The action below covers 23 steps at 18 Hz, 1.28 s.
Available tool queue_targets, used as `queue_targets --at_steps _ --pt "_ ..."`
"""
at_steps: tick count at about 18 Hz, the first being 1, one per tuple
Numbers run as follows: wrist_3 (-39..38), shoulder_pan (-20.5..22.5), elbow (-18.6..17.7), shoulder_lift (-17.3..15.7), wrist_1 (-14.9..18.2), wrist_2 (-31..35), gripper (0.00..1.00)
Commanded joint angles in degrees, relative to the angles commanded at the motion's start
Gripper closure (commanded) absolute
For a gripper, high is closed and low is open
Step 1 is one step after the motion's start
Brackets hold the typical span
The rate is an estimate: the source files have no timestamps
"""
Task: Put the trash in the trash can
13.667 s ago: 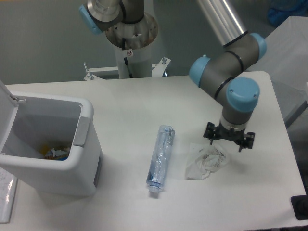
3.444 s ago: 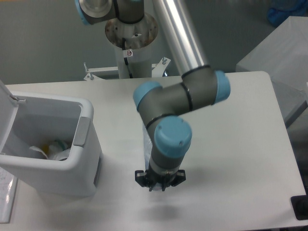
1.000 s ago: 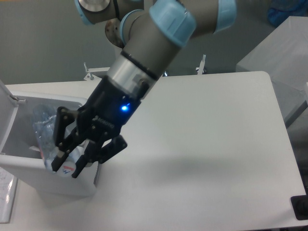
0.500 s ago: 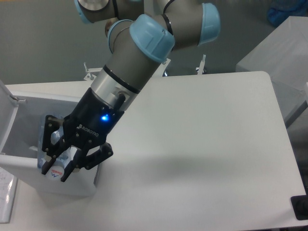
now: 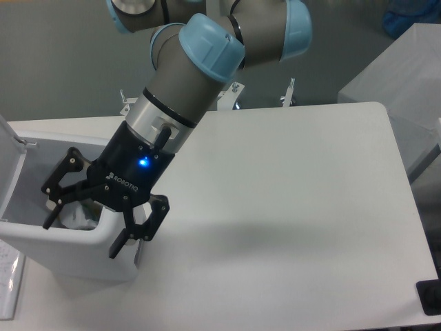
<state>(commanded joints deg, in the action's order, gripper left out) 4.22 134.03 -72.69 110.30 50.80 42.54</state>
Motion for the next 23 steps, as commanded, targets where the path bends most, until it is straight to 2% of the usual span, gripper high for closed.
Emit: queue_targets --at_steps 4,8,10,14,19,21,23 --pt "1.66 4.13 -0.52 -1.41 -0.09 0.09 0.00" --pt "5.97 8.00 -0.53 -1.41 0.00 0.17 0.00" --pt "10.00 10.28 -0.26 -1.76 0.17 2.53 0.00" --pt "17.57 12.84 -2.10 -3.95 1.32 12.63 0.00" --pt "28.98 13.98 -7.02 -6.41 1.75 29.58 0.00" --pt "31.11 14.07 -7.47 -6.42 3.33 37.76 0.00" --pt "32.16 14.07 -7.21 -6.42 5.17 41.38 0.00"
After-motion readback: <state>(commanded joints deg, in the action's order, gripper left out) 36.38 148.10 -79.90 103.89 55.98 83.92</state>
